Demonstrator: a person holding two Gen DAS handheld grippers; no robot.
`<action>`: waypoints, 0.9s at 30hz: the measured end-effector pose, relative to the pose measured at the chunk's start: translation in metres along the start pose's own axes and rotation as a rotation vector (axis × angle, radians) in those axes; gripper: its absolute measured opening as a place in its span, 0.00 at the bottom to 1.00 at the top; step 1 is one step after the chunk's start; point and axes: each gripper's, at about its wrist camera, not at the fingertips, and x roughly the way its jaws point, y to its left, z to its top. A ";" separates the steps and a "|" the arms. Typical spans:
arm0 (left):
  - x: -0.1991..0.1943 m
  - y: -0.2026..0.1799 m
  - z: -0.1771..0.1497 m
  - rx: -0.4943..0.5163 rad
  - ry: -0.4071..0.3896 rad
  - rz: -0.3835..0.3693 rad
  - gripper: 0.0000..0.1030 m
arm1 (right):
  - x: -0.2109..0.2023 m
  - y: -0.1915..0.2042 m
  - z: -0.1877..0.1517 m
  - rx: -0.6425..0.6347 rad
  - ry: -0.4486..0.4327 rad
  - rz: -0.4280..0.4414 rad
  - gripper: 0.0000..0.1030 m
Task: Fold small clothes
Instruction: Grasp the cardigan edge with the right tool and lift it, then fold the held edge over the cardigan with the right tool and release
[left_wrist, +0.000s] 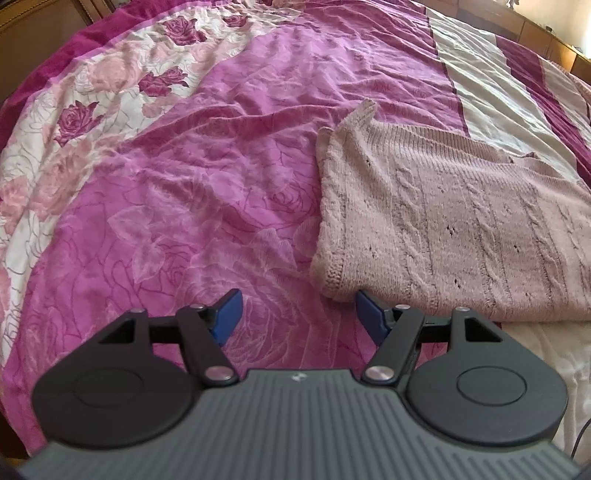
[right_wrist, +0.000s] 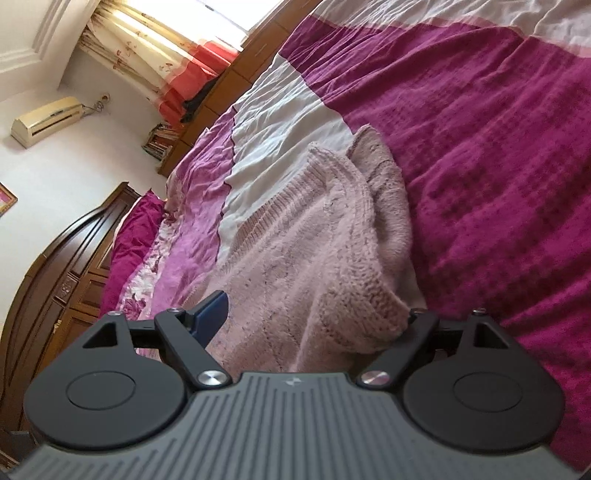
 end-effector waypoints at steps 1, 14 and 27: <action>0.000 0.000 0.000 0.000 -0.002 -0.001 0.67 | 0.001 0.000 0.000 0.004 -0.004 0.002 0.84; 0.004 -0.001 -0.001 0.011 0.008 -0.007 0.67 | 0.012 -0.012 0.007 0.118 -0.064 0.032 0.84; 0.005 -0.001 -0.005 0.023 0.016 -0.009 0.67 | 0.018 -0.028 0.008 0.196 -0.103 -0.083 0.31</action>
